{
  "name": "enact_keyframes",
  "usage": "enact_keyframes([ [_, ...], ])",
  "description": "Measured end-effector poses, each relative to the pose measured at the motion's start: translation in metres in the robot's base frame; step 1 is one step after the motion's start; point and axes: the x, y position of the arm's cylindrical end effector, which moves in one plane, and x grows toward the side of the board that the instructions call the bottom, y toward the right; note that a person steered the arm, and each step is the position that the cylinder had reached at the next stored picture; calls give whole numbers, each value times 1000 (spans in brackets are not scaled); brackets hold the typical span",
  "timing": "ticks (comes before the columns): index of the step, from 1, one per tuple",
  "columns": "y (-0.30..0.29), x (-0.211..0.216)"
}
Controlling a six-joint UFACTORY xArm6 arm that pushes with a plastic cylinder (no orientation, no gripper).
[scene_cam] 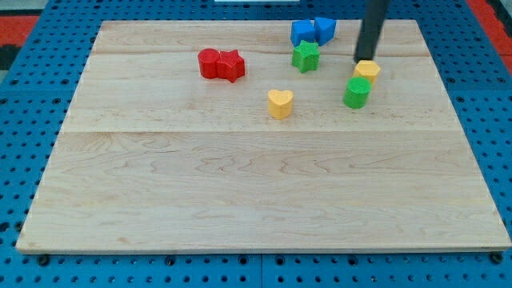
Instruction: Slide yellow hexagon closer to red star
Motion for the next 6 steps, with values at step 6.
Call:
enact_keyframes([
  [6,-202,34],
])
